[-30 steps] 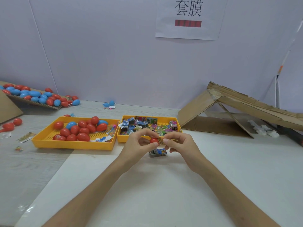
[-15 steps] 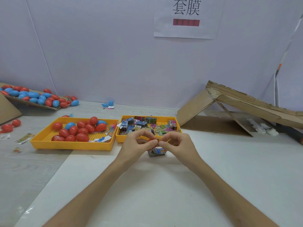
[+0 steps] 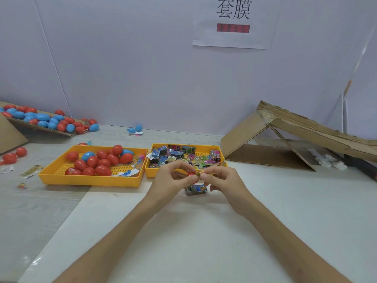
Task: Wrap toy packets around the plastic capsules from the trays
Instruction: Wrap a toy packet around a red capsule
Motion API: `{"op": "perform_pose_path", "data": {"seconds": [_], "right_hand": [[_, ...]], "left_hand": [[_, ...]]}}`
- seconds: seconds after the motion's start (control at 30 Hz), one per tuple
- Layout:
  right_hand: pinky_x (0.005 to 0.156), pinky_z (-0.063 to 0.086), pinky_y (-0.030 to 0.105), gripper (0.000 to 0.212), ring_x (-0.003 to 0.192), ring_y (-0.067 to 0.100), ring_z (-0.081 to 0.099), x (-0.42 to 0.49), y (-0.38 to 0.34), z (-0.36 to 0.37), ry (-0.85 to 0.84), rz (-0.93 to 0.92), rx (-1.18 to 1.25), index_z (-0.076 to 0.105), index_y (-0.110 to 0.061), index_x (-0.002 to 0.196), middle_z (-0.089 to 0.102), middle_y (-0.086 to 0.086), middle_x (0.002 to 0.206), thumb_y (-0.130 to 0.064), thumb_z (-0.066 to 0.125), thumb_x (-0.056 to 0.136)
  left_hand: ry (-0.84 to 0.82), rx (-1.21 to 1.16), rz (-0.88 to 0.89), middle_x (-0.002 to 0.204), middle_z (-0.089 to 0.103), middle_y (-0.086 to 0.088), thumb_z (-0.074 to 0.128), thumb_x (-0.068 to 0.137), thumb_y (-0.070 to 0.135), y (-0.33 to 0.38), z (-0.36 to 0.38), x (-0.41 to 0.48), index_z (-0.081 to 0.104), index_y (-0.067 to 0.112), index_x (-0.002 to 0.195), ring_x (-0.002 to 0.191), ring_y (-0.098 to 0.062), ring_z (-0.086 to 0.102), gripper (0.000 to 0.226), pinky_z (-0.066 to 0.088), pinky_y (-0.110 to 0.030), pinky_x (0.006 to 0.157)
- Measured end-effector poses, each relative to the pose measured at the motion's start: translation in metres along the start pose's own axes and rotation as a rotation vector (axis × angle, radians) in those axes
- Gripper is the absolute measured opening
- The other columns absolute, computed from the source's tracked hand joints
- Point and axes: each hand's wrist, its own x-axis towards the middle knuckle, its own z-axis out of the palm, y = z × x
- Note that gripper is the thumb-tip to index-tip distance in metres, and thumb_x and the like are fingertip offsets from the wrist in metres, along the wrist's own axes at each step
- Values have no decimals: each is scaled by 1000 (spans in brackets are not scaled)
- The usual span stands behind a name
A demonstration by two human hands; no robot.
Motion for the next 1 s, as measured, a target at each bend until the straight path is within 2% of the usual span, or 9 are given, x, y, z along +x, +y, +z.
{"op": "perform_pose_path", "data": {"seconds": [0.13, 0.3, 0.43, 0.53, 0.67, 0.8, 1.0], "right_hand": [[60, 49, 21, 5, 69, 7, 64, -1, 1, 0, -4, -21, -30, 75, -14, 88, 72, -4, 75, -9, 74, 89], [59, 48, 16, 17, 63, 2, 64, -2, 0, 2, 3, -138, -160, 74, -23, 81, 72, -11, 73, -7, 76, 87], [65, 54, 30, 23, 67, 12, 66, -1, 3, 4, 20, -224, -273, 72, -28, 78, 72, -8, 77, -7, 79, 83], [65, 52, 37, 25, 68, 16, 65, -2, 5, 5, 48, -263, -295, 70, -30, 78, 71, -8, 77, -7, 80, 81], [62, 48, 24, 30, 72, 12, 64, -3, 4, 5, 102, -325, -301, 66, -33, 83, 68, -12, 86, -10, 84, 77], [65, 51, 21, 38, 82, 11, 66, -3, 4, 5, 106, -324, -321, 63, -31, 97, 64, -9, 105, -9, 85, 75], [62, 47, 16, 45, 70, 7, 65, -2, 5, 7, 56, -289, -268, 60, -27, 108, 65, -17, 90, -5, 84, 77]], "left_hand": [[-5, 31, 15, 90, 73, -2, 82, 82, 11, -1, 0, 0, 74, 14, 92, 79, -17, 74, 13, 58, -23, 68], [3, 73, 25, 91, 73, -2, 80, 84, 10, -3, 1, 0, 74, 14, 92, 80, -17, 74, 11, 61, -26, 72], [5, 81, 14, 90, 73, 0, 77, 85, 4, -3, 0, 0, 73, 12, 90, 79, -17, 74, 10, 62, -31, 74], [6, 41, -8, 88, 73, -1, 76, 86, 2, -2, 1, 0, 73, 9, 90, 79, -19, 74, 9, 61, -29, 73], [14, -57, -46, 86, 75, -3, 75, 86, 1, -1, 1, 0, 72, 5, 92, 80, -22, 75, 8, 59, -26, 70], [11, -101, -75, 88, 76, -2, 76, 85, 1, 1, -1, 0, 73, 7, 92, 82, -23, 76, 10, 60, -26, 71], [15, -116, -93, 90, 75, -2, 77, 84, 0, 3, -2, 0, 73, 8, 94, 83, -23, 76, 13, 59, -25, 70]]}}
